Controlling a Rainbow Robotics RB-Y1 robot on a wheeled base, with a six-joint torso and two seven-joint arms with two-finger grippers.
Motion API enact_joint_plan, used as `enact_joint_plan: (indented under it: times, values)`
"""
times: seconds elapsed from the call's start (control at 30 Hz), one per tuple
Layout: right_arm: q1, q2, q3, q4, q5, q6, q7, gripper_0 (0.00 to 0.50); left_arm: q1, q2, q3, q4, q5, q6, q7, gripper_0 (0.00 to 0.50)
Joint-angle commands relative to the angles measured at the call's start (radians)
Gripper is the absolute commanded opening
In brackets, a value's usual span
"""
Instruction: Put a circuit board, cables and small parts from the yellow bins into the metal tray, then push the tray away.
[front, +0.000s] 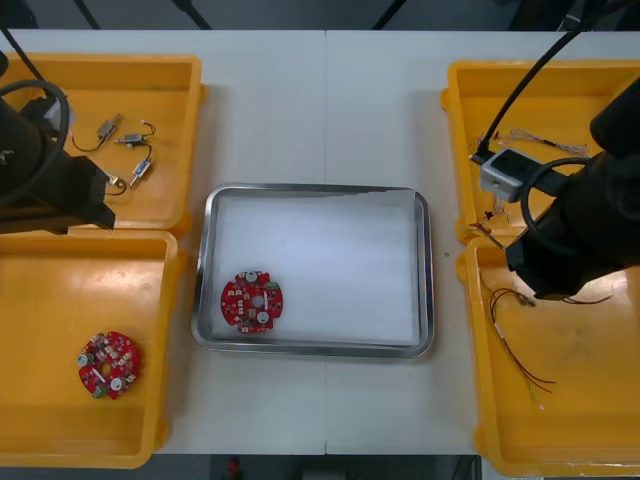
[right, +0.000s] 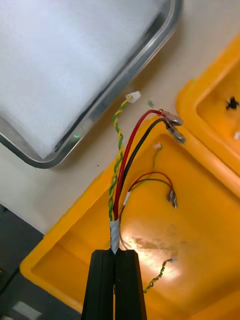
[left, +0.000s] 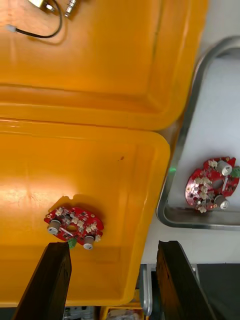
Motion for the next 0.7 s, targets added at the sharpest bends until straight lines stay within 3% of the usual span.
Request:
enact_joint_plan:
  times: [0.03,0.23,0.53,0.7]
  values:
    - [-0.101,0.042,0.106,-0.004,0.022,-0.051,0.14,0.0,0.078,0.087,0.086,0.038,0.011,-0.048,-0.05,0.5]
    - [-0.19,0.076,0.23,0.039,0.021,-0.115,0.296,0.0,0.13,0.115,0.121,0.097,0.006,-0.106,-0.124,0.5]
    - [-0.299,0.144,0.396,0.154,0.019,-0.233,0.508,0.0,0.117,0.104,0.121,0.226,-0.061,-0.214,-0.164,0.5]
    - [-0.312,0.167,0.473,0.192,0.053,-0.31,0.573,0.0,0.087,0.099,0.11,0.304,-0.077,-0.258,-0.172,0.5]
